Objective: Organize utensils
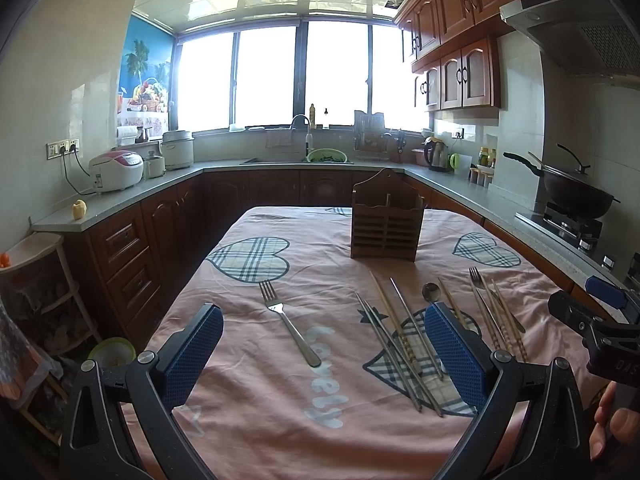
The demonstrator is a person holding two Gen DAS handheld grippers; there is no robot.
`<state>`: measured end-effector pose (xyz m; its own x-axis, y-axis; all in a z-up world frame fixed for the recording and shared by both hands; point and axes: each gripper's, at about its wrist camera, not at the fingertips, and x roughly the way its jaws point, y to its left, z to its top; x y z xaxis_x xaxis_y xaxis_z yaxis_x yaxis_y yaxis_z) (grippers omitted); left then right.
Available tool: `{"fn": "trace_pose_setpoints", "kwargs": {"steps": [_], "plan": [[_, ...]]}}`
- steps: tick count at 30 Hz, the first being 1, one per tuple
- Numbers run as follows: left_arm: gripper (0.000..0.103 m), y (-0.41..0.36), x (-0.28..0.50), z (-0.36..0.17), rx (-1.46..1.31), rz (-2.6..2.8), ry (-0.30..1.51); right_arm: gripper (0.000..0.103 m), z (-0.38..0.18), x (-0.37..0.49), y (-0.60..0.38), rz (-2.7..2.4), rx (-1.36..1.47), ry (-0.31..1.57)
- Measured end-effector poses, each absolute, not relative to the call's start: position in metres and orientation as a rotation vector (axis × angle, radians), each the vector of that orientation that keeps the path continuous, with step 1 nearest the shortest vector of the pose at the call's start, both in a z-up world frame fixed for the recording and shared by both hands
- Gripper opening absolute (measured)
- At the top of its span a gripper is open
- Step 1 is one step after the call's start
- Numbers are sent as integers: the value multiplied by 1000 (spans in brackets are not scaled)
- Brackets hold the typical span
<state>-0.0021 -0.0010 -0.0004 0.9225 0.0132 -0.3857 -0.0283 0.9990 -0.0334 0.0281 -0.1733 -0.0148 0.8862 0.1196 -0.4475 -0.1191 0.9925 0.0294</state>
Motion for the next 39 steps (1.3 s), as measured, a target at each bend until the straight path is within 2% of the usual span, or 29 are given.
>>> {"fn": "trace_pose_setpoints", "kwargs": {"steps": [39], "plan": [[102,1,4,-7,-45,22,412,103,-16,28,-173,127,6,466]]}}
